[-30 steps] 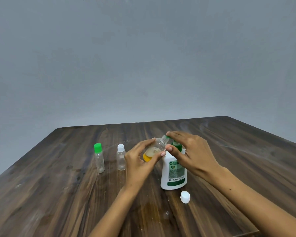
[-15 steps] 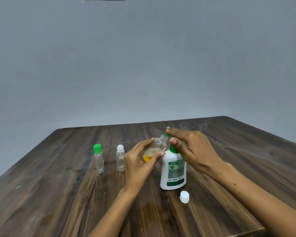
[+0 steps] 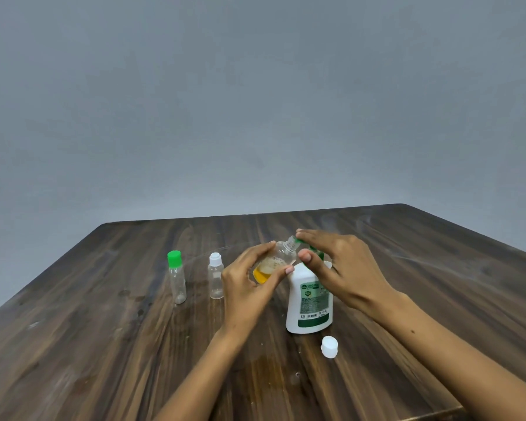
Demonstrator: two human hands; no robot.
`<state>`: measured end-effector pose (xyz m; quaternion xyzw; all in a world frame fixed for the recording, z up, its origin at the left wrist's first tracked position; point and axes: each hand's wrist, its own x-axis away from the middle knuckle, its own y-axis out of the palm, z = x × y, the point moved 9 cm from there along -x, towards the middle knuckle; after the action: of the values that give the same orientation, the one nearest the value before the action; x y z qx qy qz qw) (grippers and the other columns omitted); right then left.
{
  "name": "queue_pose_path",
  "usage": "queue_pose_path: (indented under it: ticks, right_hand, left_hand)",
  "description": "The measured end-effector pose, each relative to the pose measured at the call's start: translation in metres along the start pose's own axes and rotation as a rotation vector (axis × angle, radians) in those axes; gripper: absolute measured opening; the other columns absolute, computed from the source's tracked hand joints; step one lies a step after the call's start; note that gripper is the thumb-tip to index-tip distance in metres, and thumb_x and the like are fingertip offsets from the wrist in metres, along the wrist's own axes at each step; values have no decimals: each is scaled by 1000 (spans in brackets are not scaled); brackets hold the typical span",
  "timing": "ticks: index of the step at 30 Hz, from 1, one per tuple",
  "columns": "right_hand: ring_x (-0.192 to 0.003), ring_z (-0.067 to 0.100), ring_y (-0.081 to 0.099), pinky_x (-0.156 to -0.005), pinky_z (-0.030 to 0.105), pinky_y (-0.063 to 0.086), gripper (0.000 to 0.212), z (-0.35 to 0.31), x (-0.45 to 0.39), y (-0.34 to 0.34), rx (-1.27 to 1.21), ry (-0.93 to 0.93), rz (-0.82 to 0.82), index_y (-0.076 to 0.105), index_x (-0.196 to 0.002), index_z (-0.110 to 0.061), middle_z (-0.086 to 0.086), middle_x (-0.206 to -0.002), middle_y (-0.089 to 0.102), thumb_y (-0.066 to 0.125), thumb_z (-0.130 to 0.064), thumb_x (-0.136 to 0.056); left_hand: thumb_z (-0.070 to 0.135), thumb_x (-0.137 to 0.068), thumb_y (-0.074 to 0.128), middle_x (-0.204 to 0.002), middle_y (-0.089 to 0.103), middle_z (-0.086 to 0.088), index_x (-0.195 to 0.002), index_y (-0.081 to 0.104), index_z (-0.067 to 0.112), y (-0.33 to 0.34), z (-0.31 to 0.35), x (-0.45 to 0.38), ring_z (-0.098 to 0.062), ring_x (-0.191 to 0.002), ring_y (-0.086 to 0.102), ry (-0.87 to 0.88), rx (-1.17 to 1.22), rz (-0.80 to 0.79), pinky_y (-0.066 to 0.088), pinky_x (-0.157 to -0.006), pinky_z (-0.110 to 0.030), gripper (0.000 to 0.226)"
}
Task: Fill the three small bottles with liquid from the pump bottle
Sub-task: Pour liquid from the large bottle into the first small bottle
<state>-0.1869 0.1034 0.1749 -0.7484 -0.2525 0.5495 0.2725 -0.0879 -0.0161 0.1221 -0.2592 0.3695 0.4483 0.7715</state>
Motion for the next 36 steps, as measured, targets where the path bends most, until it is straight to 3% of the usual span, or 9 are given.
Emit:
queue_pose_path:
  ticks: [5, 11, 18, 23, 28, 32, 36]
  right_hand:
    - [-121, 10, 54, -91, 28, 45, 101, 1, -2, -6, -14, -4, -7, 65, -123, -20, -6, -130, 58, 5, -87, -76]
    - [-118, 14, 57, -89, 23, 41, 96, -2, 3, 2, 55, -20, 17, 66, -121, -18, -1, -127, 61, 10, -83, -80]
    - [-125, 9, 49, -93, 20, 37, 100, -1, -1, -3, 49, -39, -10, 61, -128, -19, -4, -135, 54, 5, -85, -78]
    - [-116, 18, 58, -94, 28, 42, 86, 2, 10, 12, 98, -72, 40, 63, -124, -12, 2, -129, 60, 20, -77, -87]
    - [-118, 18, 56, -95, 29, 41, 86, 1, 5, 3, 47, -101, 72, 63, -124, -11, 3, -130, 60, 17, -75, -89]
    - [-113, 18, 59, -90, 32, 50, 84, 4, 9, 11, 27, -67, 122, 65, -121, -10, 3, -125, 63, 21, -74, -89]
    - [-113, 18, 60, -91, 28, 46, 84, 4, 9, 10, 29, -66, 132, 65, -121, -10, 3, -125, 63, 20, -74, -89]
  left_hand:
    - [20, -69, 87, -104, 72, 8, -110, 71, 15, 2, -1, 1, 1, -99, 66, 1, -13, -11, 50, -83, -11, 44]
    - [37, -70, 79, -104, 72, 9, -110, 71, 15, 1, 0, 1, 1, -100, 66, -12, 14, -17, 50, -83, -11, 47]
    - [32, -68, 82, -104, 71, 13, -109, 70, 19, -1, -1, 0, 2, -100, 66, -16, 21, -3, 49, -83, -10, 44]
    - [37, -70, 78, -104, 69, 16, -110, 68, 22, 1, 2, 1, 4, -100, 65, 9, 10, -31, 50, -82, -10, 44]
    - [32, -69, 81, -103, 70, 15, -109, 70, 20, 0, 2, 1, 5, -100, 65, 10, 9, -13, 49, -82, -8, 44]
    - [34, -69, 80, -104, 70, 14, -110, 69, 21, 0, 0, 0, 4, -100, 65, 9, 17, -16, 49, -83, -9, 44]
    - [36, -70, 79, -104, 69, 17, -109, 68, 23, 0, 2, 1, 5, -101, 64, 10, 16, -23, 49, -81, -8, 43]
